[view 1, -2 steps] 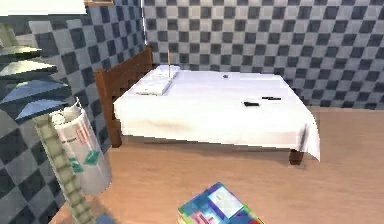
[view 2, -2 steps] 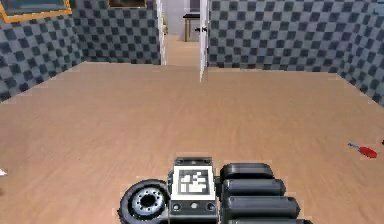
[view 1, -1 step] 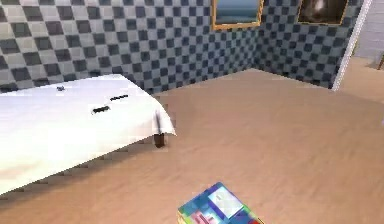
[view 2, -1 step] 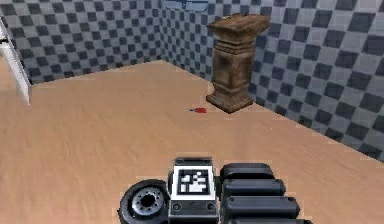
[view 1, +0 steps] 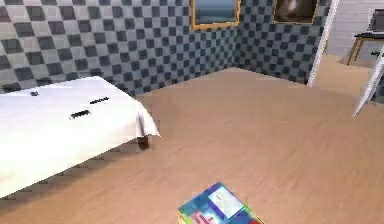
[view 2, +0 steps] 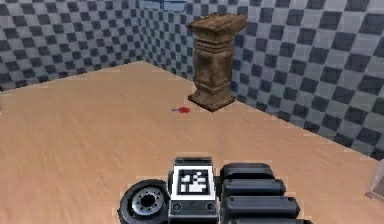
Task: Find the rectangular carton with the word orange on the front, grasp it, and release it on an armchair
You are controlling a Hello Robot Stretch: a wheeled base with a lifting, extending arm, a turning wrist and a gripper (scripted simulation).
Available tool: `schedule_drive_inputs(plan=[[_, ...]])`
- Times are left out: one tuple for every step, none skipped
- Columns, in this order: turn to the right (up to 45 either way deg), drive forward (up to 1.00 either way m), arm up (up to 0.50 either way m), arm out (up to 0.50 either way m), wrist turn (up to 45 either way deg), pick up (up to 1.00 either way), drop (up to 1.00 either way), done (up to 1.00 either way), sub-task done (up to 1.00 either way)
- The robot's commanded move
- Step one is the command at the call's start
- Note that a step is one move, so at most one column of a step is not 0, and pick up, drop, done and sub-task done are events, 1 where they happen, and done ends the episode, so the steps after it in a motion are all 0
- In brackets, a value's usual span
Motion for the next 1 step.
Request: schedule_drive_inputs(plan=[[-45.0, 0.00, 0.00, 0.00, 0.0, 0.00, 0.00, 0.00, 0.00]])
